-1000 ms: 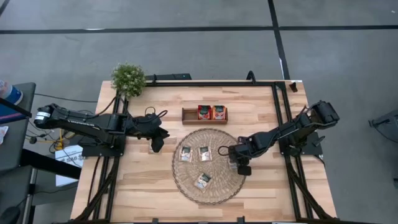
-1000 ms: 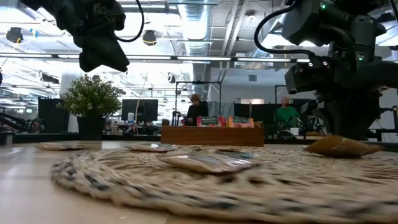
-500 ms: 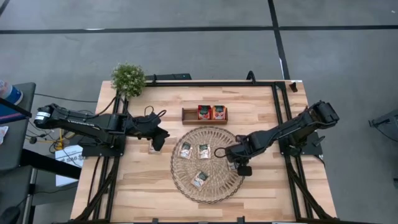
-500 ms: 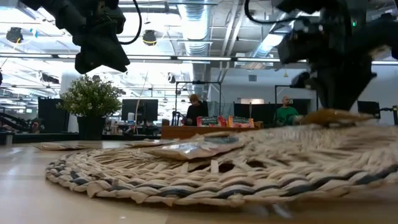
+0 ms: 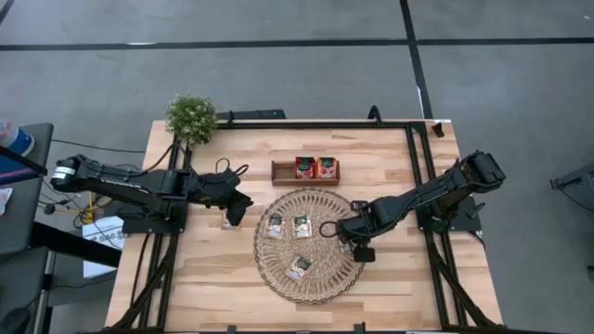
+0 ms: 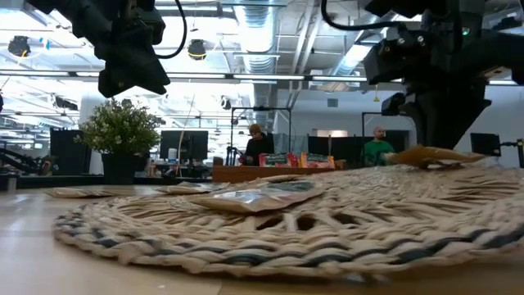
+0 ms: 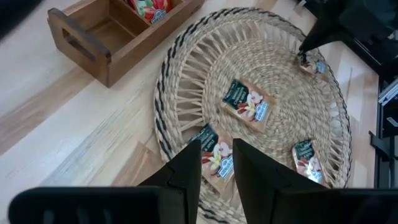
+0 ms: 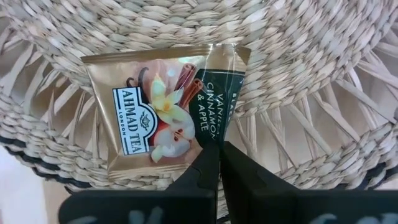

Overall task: Pick & Place Tea
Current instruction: Put the green tea bag to the left of the wooden organizer

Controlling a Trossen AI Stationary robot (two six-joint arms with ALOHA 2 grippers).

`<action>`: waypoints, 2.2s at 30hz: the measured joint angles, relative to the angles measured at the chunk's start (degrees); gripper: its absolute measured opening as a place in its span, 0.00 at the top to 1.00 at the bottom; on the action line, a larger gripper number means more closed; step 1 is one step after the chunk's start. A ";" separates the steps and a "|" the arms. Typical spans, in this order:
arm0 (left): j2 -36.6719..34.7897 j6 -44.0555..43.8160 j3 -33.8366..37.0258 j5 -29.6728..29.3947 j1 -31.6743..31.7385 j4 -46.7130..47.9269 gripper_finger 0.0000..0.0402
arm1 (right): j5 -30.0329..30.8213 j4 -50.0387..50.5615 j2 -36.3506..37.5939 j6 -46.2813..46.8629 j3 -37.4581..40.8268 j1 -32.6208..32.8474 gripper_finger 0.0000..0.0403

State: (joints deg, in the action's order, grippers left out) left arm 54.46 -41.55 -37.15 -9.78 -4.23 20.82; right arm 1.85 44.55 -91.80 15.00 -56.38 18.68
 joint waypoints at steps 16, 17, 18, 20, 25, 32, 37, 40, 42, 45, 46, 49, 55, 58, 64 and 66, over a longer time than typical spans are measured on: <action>-0.02 0.14 0.02 2.49 0.00 0.02 0.79 | -0.22 -1.75 -6.46 0.00 0.09 -0.05 0.92; -0.02 0.14 0.02 2.49 0.00 0.02 0.79 | -0.22 -1.72 -6.44 0.00 0.09 -0.05 0.91; -0.02 0.14 0.02 2.49 0.00 0.02 0.79 | -0.22 -1.71 -6.44 0.02 0.09 -0.05 0.91; -0.02 0.14 0.02 2.49 0.00 0.01 0.79 | -0.24 -1.58 -6.44 0.02 -0.01 -0.05 0.91; -0.02 0.14 0.02 2.49 0.00 0.02 0.79 | -0.26 -0.78 -6.42 0.00 -1.81 -0.05 0.94; -0.02 0.93 0.02 2.40 0.00 -0.04 0.79 | -0.36 4.73 -6.33 -0.42 -6.37 -0.05 0.99; -0.02 1.74 0.02 2.32 0.00 -2.47 0.79 | 3.03 9.33 -6.33 -0.45 -11.61 -0.47 1.00; -0.02 2.52 0.02 2.26 0.00 -5.06 0.79 | 7.19 10.65 -6.33 -0.79 -15.26 -1.50 1.00; -0.02 2.72 0.02 2.25 0.00 -7.36 0.79 | 9.21 10.56 -6.33 -1.59 -17.58 -2.45 1.00; -0.02 2.80 0.02 2.25 0.00 -10.11 0.79 | 10.94 10.26 -6.33 -3.08 -20.53 -4.31 1.00; -0.02 3.17 0.02 2.27 0.00 -10.65 0.79 | 11.39 10.05 -6.33 -3.40 -21.35 -4.98 1.00; -0.02 4.84 0.02 2.54 0.00 -11.85 0.79 | 11.87 9.57 -6.33 -4.77 -23.93 -7.03 1.00; -0.02 5.23 0.02 2.63 0.00 -13.12 0.79 | 11.19 5.84 -6.33 -8.23 -28.10 -10.10 1.00; -0.02 6.39 0.02 2.67 0.00 -15.20 0.79 | 9.14 2.38 -6.33 -9.14 -29.25 -11.44 1.00; -0.02 6.48 0.02 1.87 0.04 -18.53 0.79 | 7.00 -2.07 -6.75 -12.01 -30.80 -12.71 1.00; -0.02 6.39 0.02 1.00 0.04 -18.43 0.79 | 6.76 -2.02 -6.88 -12.50 -31.27 -12.73 1.00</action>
State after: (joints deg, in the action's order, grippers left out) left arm 54.43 -35.16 -37.12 -8.78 -4.18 2.39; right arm 8.61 42.53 -98.67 2.50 -87.65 5.96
